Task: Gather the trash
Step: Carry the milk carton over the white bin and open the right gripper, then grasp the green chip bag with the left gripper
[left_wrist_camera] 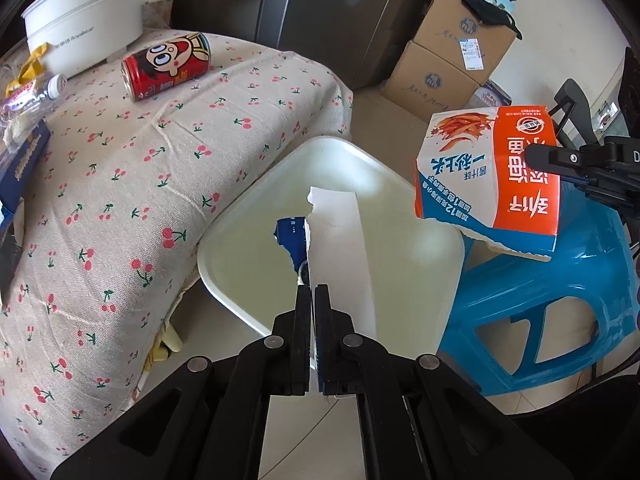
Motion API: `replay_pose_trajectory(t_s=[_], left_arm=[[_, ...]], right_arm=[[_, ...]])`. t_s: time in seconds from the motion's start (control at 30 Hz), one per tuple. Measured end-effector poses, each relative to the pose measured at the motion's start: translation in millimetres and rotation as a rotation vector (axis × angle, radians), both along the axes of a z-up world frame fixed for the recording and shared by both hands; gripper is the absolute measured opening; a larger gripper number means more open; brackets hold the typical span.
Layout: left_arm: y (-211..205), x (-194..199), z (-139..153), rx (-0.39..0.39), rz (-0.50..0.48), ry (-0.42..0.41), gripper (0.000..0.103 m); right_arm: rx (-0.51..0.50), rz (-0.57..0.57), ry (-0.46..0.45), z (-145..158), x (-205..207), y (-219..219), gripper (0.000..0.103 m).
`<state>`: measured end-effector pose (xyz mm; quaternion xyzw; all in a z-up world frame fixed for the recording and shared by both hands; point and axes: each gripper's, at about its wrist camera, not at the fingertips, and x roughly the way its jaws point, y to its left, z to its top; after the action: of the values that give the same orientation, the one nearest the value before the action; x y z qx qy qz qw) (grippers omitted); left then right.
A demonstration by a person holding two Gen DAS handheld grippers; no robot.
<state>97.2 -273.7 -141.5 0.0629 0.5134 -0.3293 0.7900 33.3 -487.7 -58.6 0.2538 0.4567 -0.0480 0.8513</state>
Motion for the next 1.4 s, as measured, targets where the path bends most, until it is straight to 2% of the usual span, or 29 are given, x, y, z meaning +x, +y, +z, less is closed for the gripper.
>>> replay_pose_trajectory(t_s=[0.07,0.1,0.13,0.2,0.4,0.73,1.0,1.03,1.07,1.13,1.27,1.4], left_arm=[[5,-5,6,0.016,-0.010,-0.012,0.008],[9,-7,9,0.022,-0.012,-0.017,0.020],[14,-9,14,0.023,-0.008,-0.023,0.039],[30,-13,25,0.017,0.012,-0.045,0.061],[89,-19,61,0.016,0.093,-0.100,0.080],[191,-17,93,0.038,0.244,-0.153,0.096],[255,-12,102,0.044,0.355,-0.176,0.103],[261,-11,102,0.046,0.365,-0.179,0.103],[268,-11,102,0.051,0.375,-0.182,0.103],[280,-11,101,0.063,0.392,-0.186,0.103],[304,-9,98,0.076,0.437,-0.175,0.103],[331,-8,99,0.078,0.494,-0.182,0.103]], right_arm=[[-0.005,-0.002,0.006,-1,0,1,0.005],[-0.009,-0.001,0.009,-1,0,2,0.005],[-0.015,0.002,0.012,-1,1,3,0.005],[-0.028,0.008,0.022,-3,3,6,0.005],[-0.061,0.024,0.062,-13,13,19,0.005],[-0.137,0.038,0.150,-36,39,55,0.005],[-0.156,-0.010,0.207,-52,55,67,0.010],[-0.155,-0.016,0.206,-52,56,67,0.018],[-0.156,-0.022,0.202,-51,58,69,0.035],[-0.155,-0.039,0.178,-45,60,72,0.053],[-0.155,-0.027,0.131,-31,65,88,0.062],[-0.179,0.013,0.078,-16,67,116,0.067]])
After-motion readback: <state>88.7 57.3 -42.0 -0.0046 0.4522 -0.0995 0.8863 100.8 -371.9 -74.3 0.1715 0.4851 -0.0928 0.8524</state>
